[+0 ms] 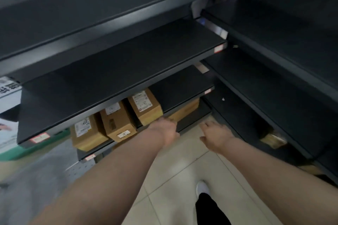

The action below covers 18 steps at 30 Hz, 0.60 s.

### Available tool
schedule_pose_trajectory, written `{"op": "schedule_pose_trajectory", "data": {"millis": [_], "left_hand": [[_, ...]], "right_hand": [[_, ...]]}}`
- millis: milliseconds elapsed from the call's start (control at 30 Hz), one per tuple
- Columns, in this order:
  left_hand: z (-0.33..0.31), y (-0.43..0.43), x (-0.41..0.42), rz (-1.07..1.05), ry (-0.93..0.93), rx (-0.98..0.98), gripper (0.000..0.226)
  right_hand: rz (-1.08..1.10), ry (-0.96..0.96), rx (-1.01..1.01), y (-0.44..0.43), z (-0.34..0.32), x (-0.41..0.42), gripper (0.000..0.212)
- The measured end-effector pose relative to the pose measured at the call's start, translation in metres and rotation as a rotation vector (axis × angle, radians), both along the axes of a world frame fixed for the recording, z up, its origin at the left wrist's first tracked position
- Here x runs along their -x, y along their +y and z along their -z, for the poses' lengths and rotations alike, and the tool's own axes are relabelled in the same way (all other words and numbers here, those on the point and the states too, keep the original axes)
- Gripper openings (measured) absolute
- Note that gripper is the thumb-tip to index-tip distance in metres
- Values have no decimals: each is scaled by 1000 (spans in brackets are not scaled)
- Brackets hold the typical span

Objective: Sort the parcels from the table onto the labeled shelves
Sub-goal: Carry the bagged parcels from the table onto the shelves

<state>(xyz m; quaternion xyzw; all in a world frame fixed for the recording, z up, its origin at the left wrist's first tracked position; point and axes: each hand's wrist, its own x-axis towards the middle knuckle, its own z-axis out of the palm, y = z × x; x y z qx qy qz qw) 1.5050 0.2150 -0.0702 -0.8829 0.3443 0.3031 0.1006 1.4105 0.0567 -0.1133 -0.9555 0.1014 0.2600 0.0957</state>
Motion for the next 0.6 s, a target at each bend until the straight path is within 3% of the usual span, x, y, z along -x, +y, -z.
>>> {"op": "schedule_pose_trajectory", "data": {"millis": [367,600], "left_hand": [[-39,-70,129,431,10,136,49],[-60,-149,261,769,19,209,55]], "right_hand": [[446,-9,148,-4,-56,210,47],[806,-35,193,-18,-84,365,49]]}}
